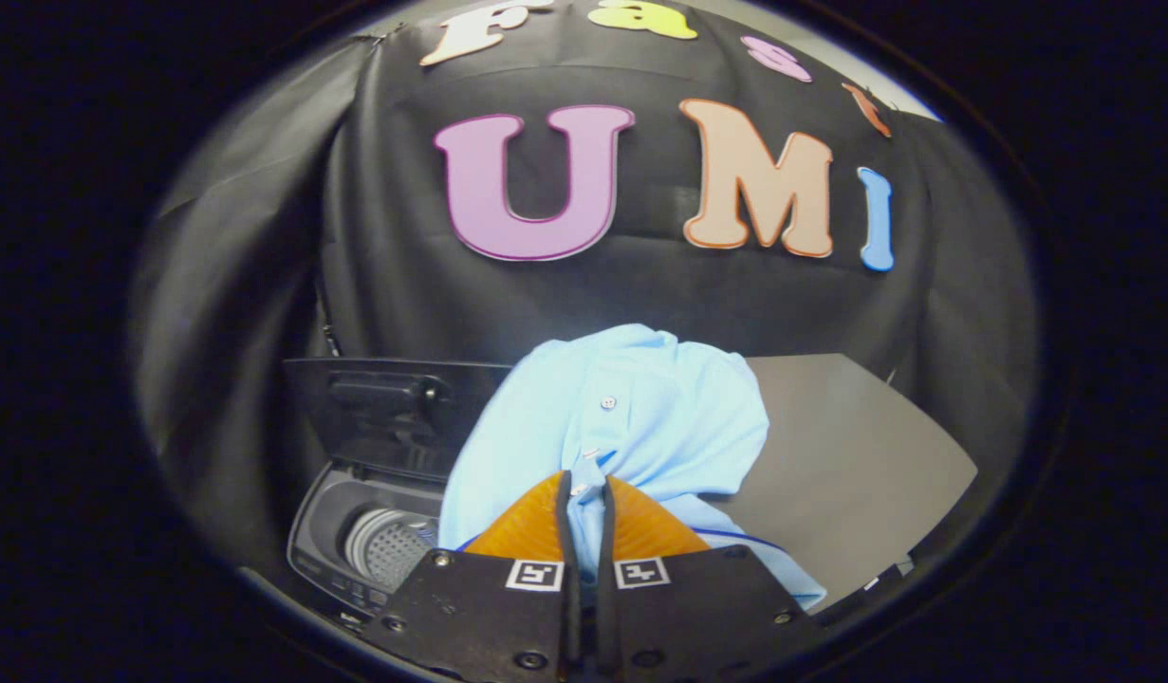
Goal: Put the clothes into the washing machine and then close the washing machine lid.
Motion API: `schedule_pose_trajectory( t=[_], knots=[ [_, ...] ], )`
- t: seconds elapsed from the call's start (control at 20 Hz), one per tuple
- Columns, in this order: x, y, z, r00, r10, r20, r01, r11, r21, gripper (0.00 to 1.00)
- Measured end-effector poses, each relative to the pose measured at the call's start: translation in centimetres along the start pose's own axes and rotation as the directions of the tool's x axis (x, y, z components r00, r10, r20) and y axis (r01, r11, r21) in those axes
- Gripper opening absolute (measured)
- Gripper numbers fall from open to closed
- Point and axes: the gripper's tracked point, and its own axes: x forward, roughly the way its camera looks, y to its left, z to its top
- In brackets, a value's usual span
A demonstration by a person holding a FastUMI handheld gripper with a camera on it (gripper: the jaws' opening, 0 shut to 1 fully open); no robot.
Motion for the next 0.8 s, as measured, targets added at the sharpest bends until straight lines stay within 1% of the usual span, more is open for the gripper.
schedule_pose_trajectory(
  t=[0.05,0.15,0.25,0.35,0.45,0.55,0.7,0.75,0.8],
  knots=[
    [0.0,2.1,-0.1,0.999,0.049,0.007,-0.049,0.999,0.015,0.06],
    [0.6,6.9,-2.0,0.985,0.166,-0.045,-0.163,0.984,0.076,0.06],
    [1.8,10.7,-4.4,0.971,0.228,-0.070,-0.221,0.971,0.092,0.06],
    [3.2,13.8,-6.6,0.957,0.272,-0.098,-0.265,0.961,0.081,0.06],
    [4.8,16.6,-8.7,0.938,0.322,-0.130,-0.311,0.945,0.100,0.06],
    [6.0,18.9,-9.8,0.923,0.354,-0.149,-0.337,0.933,0.125,0.05],
    [7.8,20.4,-11.3,0.915,0.356,-0.191,-0.342,0.934,0.103,0.06],
    [7.9,20.3,-11.8,0.912,0.349,-0.214,-0.337,0.937,0.094,0.07],
    [8.3,20.4,-11.9,0.913,0.347,-0.213,-0.336,0.938,0.089,0.10]
  ],
)
